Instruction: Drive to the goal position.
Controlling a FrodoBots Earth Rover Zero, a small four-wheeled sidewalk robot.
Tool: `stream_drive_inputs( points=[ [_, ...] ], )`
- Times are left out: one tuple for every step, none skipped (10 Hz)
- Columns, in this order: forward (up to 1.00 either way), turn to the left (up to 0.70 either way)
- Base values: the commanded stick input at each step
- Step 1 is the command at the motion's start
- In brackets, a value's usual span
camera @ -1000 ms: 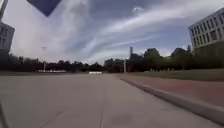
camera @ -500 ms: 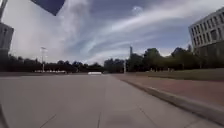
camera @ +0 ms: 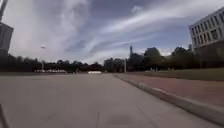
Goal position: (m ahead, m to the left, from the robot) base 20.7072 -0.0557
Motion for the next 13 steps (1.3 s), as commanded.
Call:
stream_drive_inputs(
  points=[
    [1.0, 0.0],
    [1.0, 0.0],
    [1.0, 0.0],
    [1.0, 0.0],
    [1.0, 0.0],
    [1.0, 0.0],
    [1.0, 0.0],
    [1.0, 0.0],
    [1.0, 0.0],
    [1.0, 0.0],
    [1.0, 0.0],
    [1.0, 0.0],
    [1.0, 0.0]
  ],
)
